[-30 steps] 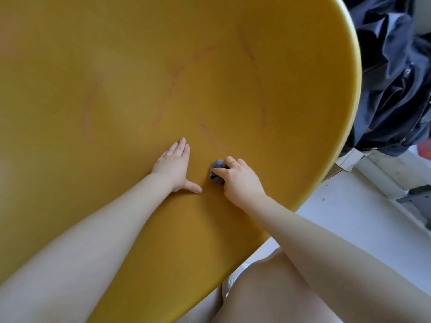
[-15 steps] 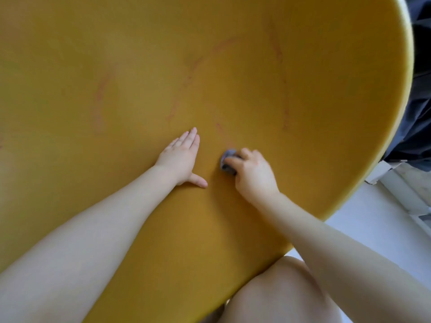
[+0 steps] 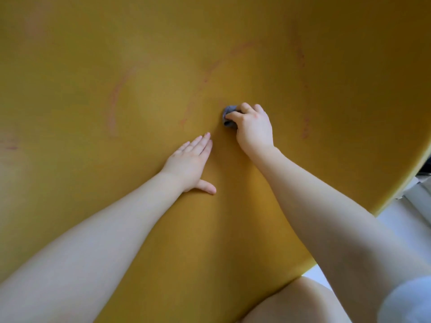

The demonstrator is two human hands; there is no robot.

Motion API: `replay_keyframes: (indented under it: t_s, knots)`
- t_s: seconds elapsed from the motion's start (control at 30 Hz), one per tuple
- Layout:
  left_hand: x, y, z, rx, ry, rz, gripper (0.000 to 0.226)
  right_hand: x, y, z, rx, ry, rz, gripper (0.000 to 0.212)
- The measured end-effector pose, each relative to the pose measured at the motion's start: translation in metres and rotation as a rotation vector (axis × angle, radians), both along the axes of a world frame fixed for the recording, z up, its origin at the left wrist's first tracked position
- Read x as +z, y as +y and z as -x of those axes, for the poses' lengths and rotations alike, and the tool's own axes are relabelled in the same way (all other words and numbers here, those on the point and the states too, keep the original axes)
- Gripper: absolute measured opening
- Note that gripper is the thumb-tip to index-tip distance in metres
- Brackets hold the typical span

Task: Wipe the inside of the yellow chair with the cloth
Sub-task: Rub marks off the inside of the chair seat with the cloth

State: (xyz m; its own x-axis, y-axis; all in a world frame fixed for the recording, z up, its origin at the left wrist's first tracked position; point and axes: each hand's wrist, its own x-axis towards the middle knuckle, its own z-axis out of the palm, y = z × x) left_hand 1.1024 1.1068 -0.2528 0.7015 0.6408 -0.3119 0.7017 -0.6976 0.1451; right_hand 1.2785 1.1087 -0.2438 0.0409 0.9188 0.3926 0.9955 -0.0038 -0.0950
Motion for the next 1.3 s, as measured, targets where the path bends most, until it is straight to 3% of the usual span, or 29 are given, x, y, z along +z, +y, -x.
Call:
replay_keyframes:
  t_s: [0.13, 0.3, 0.37, 0.5, 0.6, 0.77, 0.87, 1.03, 1.17, 1.3]
  knots:
    - [0.002, -0.002, 0.001, 0.01, 0.003, 0.013, 0.118, -0.008, -0.045, 0.011, 0.152, 0.067, 0.006, 0.043]
    - [0.005, -0.003, 0.001, 0.018, -0.003, 0.034, 0.119, -0.015, -0.104, 0.018, 0.312, 0.052, 0.209, 0.045]
    - [0.005, -0.003, 0.001, 0.016, -0.002, 0.032, 0.118, -0.007, -0.093, -0.001, 0.251, -0.005, 0.202, 0.044]
    - [0.005, -0.001, 0.008, 0.029, 0.0, 0.053, 0.116, 0.016, -0.059, -0.04, -0.17, -0.037, 0.045, 0.035]
    - [0.007, 0.004, 0.023, 0.094, 0.025, 0.008, 0.12, 0.013, -0.046, -0.024, -0.41, 0.031, 0.1, 0.036]
    - [0.005, 0.005, 0.03, 0.221, 0.099, -0.105, 0.133, -0.017, -0.07, 0.056, -0.206, 0.149, 0.176, 0.027]
    - [0.003, 0.006, 0.029, 0.251, 0.053, -0.06, 0.132, -0.021, -0.078, 0.09, -0.131, 0.253, 0.287, 0.031]
    - [0.001, 0.002, 0.033, 0.23, 0.04, -0.02, 0.118, -0.01, -0.073, 0.056, 0.143, 0.039, 0.364, 0.041]
    - [0.003, 0.002, 0.032, 0.23, 0.069, -0.007, 0.113, 0.012, -0.04, -0.011, -0.071, -0.132, 0.19, 0.036]
    - [0.002, 0.003, 0.03, 0.24, 0.082, 0.005, 0.114, 0.008, -0.03, -0.03, -0.282, -0.099, 0.011, 0.035]
